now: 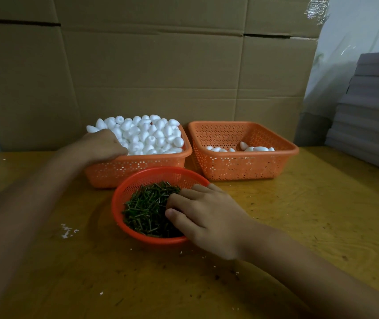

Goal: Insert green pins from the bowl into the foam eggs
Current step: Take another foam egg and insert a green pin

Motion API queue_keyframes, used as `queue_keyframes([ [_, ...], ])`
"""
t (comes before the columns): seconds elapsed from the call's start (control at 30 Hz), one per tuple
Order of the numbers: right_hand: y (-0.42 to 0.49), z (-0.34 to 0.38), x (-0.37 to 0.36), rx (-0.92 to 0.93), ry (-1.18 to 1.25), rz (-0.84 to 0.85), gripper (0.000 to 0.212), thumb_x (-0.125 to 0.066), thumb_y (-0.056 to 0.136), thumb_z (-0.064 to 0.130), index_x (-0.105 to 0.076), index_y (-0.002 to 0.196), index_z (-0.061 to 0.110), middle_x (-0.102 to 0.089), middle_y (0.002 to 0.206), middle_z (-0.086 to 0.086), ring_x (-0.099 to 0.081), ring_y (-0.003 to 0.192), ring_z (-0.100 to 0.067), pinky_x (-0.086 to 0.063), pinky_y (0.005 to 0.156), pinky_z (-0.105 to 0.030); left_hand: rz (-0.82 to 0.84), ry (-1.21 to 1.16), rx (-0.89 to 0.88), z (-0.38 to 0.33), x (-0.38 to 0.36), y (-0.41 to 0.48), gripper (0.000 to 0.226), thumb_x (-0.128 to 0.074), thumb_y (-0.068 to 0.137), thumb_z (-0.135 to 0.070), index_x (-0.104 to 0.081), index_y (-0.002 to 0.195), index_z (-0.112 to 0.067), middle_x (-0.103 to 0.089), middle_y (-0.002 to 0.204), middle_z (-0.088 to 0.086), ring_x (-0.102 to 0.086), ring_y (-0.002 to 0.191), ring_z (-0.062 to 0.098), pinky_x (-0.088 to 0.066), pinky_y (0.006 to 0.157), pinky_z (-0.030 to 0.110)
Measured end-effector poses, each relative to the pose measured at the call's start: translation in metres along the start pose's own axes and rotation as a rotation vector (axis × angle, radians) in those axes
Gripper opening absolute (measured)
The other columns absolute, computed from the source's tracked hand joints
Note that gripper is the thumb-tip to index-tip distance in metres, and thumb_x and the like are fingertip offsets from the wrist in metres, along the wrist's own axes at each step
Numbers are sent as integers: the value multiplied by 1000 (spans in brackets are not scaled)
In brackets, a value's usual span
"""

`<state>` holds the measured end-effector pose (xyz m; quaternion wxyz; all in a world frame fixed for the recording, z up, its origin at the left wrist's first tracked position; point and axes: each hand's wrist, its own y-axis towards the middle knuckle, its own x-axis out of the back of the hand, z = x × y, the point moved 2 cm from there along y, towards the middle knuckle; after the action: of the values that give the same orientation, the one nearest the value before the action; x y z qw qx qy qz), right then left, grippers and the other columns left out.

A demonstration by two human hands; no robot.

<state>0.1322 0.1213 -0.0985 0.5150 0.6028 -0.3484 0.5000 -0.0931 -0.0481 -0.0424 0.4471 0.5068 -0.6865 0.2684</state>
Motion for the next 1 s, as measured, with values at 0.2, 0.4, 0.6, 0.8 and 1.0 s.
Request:
queue_keyframes([
  [0.2,0,0,1,0,0,-8,34,-28,110,48,-56,114,28,-59,102,10,-50,97,-15,-34,87,-34,-301,-120,-33,11,-1,-3,25,-98,64,-45,-77,63,-31,-67,75,-17,-64,89,13,-46,77,33],
  [0.4,-1,1,2,-1,12,-3,33,-28,110,47,-56,114,28,-59,101,10,-49,96,-14,-35,88,-35,-547,-150,-24,13,-10,-5,32,-95,69,-40,-69,60,-24,-61,67,-16,-61,78,19,-42,71,32],
  [0.6,-1,0,1,2,17,-1,33,-28,110,47,-55,115,29,-59,101,10,-50,96,-14,-35,88,-36,-668,-343,-117,13,-11,-16,37,-88,73,-23,-61,98,-20,-67,92,-9,-68,91,23,-49,79,38],
  [0.8,0,-1,0,12,-1,-14,35,-27,110,48,-55,114,29,-59,99,10,-51,95,-14,-33,86,-34,-714,-499,-276,22,-13,-48,52,-82,83,-17,-57,125,-34,-72,101,-7,-71,84,8,-59,78,37],
  [1.0,0,1,2,17,6,-11,34,-28,111,47,-56,114,28,-57,99,11,-51,97,-15,-29,83,-33,-532,-661,-376,27,-21,-81,32,-84,85,-8,-77,108,-29,-77,113,-8,-75,104,9,-59,94,29],
])
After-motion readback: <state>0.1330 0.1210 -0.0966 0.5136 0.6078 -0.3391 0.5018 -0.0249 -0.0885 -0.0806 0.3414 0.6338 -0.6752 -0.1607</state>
